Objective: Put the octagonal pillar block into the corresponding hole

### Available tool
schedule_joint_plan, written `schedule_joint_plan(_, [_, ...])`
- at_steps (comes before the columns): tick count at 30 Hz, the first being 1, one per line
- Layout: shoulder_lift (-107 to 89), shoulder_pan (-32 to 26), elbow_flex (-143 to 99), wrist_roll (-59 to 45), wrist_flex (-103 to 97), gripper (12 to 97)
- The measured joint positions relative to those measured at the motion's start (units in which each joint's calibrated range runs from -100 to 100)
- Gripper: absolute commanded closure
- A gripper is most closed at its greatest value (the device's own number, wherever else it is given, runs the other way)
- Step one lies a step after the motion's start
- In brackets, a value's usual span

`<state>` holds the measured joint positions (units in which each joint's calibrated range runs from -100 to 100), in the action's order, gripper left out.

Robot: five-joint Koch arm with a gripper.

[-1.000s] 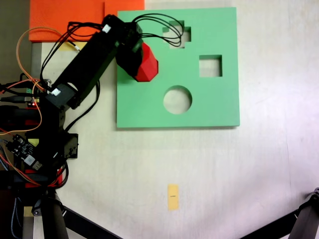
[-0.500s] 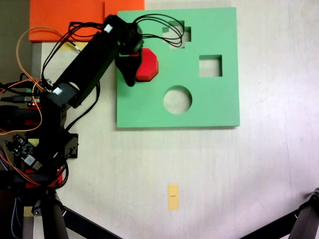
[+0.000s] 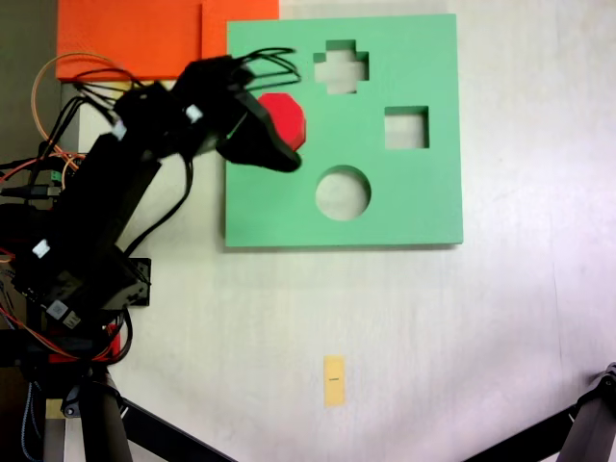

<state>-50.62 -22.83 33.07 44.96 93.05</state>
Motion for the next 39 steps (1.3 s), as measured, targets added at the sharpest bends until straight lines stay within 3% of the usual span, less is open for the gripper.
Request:
schedule_joint_plan(3, [-12.72,4.25,0.00,-14.60,-0.20,51.0])
schedule_joint_plan(9, [-27.63,14.85,-2.16,-26.91,-11.65,52.1])
schedule_joint_plan(13, [-30.78,20.42,-24.99,-29.45,-20.56,52.2])
schedule_joint_plan(18, [-45.96,21.10,-83.10,-32.77,-64.02,55.9])
schedule_joint_plan(22, [-48.15,21.15,-109.16,-36.09,-95.74,55.9])
schedule_joint_plan(28, [-48.84,20.71,-131.99,-40.98,-103.28,57.1])
schedule_joint_plan(34, [-48.97,20.61,-132.29,-41.51,-101.32,62.9])
schedule_joint_plan(39, [-48.97,20.61,-132.29,-41.51,-100.83,59.5])
